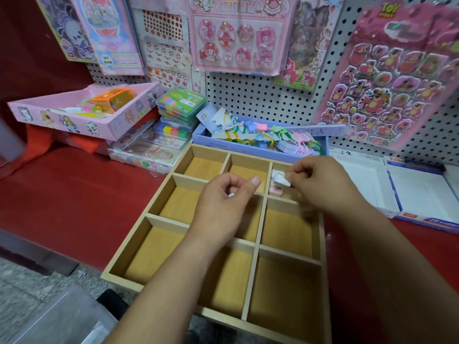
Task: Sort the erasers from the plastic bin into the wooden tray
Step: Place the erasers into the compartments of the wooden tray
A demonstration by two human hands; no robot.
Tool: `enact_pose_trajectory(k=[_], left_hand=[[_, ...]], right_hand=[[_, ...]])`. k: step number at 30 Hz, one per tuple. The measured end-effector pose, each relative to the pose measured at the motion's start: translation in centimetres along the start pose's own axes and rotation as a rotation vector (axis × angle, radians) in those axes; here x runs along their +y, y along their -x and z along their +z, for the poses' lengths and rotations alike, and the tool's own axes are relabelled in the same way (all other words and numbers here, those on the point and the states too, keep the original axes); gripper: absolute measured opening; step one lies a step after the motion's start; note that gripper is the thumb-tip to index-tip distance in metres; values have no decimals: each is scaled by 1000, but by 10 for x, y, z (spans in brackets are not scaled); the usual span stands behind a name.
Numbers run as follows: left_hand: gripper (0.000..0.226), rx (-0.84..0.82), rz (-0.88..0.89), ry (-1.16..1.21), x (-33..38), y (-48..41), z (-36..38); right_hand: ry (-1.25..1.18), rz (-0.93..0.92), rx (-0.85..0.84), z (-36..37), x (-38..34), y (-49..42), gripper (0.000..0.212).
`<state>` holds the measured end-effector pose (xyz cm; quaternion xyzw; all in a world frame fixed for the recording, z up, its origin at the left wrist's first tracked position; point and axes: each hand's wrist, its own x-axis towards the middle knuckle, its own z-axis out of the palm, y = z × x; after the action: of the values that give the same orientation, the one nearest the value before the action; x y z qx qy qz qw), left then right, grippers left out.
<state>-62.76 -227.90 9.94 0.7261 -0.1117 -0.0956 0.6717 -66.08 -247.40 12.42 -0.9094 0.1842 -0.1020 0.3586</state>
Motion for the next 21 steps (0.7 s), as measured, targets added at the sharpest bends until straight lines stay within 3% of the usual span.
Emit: enact_pose_trajectory(k=[4,10,21], left_hand=[[15,-96,-79,-89,0,4,0],[29,-210,-91,-228,0,8,-5],[44,-89,62,-220,-12,0,-2]], right_hand=[[102,67,-96,-2,5,-1,19],[274,62,-152,10,2,-7,20],[390,88,-65,20,1,-7,31]])
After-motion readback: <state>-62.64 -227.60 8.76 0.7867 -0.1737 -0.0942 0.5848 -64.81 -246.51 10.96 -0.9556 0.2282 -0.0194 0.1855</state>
